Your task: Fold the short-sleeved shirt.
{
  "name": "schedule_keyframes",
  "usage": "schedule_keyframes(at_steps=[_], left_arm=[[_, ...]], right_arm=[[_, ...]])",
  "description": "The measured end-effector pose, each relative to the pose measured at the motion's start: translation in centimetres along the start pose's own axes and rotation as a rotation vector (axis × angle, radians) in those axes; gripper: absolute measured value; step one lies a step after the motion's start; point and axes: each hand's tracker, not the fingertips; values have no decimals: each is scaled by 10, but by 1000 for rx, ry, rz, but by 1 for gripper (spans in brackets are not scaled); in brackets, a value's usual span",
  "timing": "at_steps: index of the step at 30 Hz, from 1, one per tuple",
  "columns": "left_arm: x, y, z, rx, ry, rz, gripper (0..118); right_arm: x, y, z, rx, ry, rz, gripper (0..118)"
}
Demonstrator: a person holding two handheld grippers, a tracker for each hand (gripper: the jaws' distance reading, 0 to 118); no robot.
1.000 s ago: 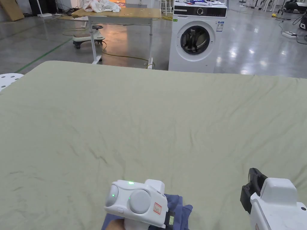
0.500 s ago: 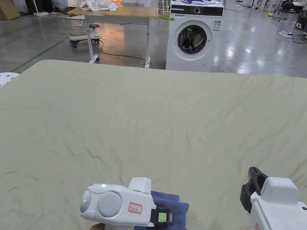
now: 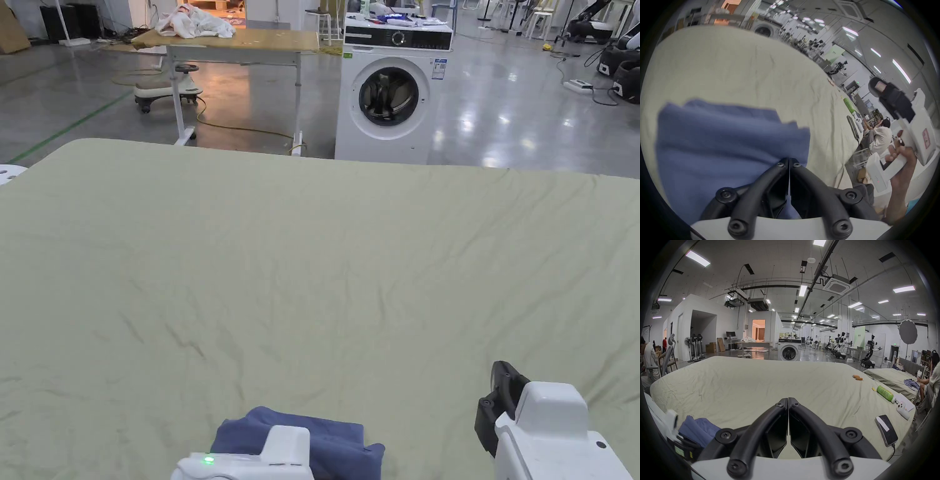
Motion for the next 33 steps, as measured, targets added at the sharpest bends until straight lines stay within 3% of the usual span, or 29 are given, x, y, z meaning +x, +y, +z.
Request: schedule_keyframes(at_steps=[3,8,16,25,33], left_arm=[[3,19,34,147,36,-57,3],[12,49,95,444,315,-273,1],[12,54,155,830,684,-364,0],[-5,42,171,836,750,-332,0],[-28,16,173,772,772,-284,0]], right_arm=[[-6,3,-4,15,6,-19,0],[-20,12,-14,42,20,-32,0],[-32,36,-16,123,16,-49,0],[-44,38,6,121,56,-31,0],[-106,-45,36,-130,291,60,0]])
